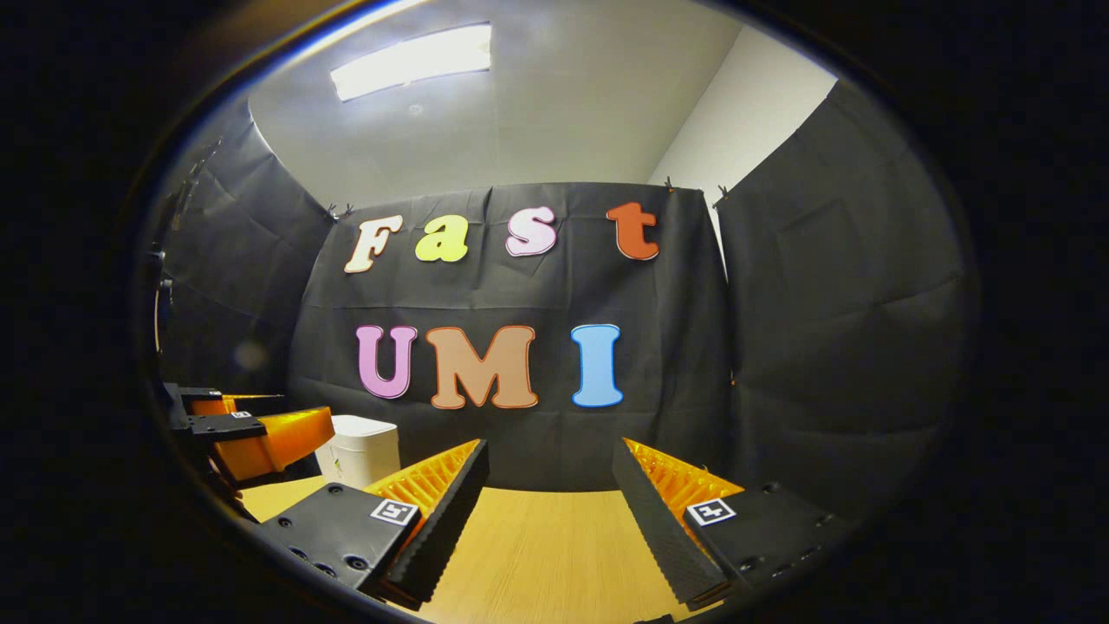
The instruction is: Press the lid of the desktop garbage bin to open it, pick up the crumpled paper on the desktop and throw it into the bin, then pick up the pop can on the desktop and drop it into the bin, and finally close the garbage bin lid.
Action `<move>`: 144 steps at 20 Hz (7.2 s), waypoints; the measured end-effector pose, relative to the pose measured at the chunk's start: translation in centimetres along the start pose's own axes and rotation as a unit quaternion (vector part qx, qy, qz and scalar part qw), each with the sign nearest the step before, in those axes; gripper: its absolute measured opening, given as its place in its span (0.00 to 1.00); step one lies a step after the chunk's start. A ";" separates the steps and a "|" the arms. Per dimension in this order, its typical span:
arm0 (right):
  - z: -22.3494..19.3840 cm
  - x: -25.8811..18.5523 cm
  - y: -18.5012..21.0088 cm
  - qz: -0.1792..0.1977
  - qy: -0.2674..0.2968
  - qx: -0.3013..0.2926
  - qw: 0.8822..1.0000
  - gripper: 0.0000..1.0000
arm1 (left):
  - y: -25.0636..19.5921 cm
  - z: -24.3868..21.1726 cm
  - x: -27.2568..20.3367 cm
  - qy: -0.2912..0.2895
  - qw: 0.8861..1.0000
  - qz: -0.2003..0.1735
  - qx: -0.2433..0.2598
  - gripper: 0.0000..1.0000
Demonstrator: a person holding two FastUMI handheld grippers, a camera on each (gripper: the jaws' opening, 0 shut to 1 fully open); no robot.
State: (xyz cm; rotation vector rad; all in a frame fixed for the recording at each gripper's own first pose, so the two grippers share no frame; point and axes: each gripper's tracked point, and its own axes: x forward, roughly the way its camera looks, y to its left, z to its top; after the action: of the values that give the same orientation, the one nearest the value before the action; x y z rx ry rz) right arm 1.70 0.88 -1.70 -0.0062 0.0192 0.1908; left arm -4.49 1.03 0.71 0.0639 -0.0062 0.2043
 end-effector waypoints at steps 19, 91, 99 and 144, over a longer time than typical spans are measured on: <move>-2.4 7.6 7.3 -0.008 0.018 -0.001 1.000 0.96 | 16.0 1.4 9.4 0.010 1.000 0.016 -0.008 0.24; -4.6 7.1 8.4 -0.012 0.053 -0.014 0.998 0.95 | 16.5 -2.4 5.3 -0.007 0.998 0.011 -0.057 0.93; -12.9 11.3 13.7 0.064 0.144 -0.021 0.987 0.95 | 15.8 -4.5 2.0 0.014 0.997 0.016 -0.071 0.93; -22.2 26.6 25.3 0.161 0.235 -0.015 0.958 0.36 | 22.5 -9.1 4.9 0.076 0.996 0.007 -0.051 0.93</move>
State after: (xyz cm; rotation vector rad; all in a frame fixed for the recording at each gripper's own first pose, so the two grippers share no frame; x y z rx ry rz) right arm 22.62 30.60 -24.50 -0.0785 0.4957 0.5123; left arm -4.23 24.57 -6.93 -0.0544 0.1338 0.2230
